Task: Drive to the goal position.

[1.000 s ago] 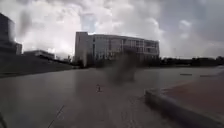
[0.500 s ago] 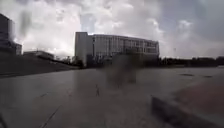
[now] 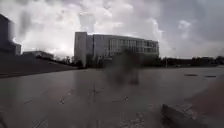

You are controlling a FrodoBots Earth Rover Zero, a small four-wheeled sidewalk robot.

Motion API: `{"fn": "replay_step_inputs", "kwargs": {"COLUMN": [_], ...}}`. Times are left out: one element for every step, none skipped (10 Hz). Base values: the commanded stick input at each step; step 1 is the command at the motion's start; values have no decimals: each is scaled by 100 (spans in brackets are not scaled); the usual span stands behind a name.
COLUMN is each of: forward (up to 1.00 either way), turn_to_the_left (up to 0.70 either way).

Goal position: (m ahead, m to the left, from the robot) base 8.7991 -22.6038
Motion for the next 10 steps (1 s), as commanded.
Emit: {"fn": "replay_step_inputs", "kwargs": {"forward": [70, 70, 70, 70, 70, 70, 70, 70, 70, 70], "turn_to_the_left": [-2, -3, -5, -20, -27, -34, -34, -34, -34, -34]}}
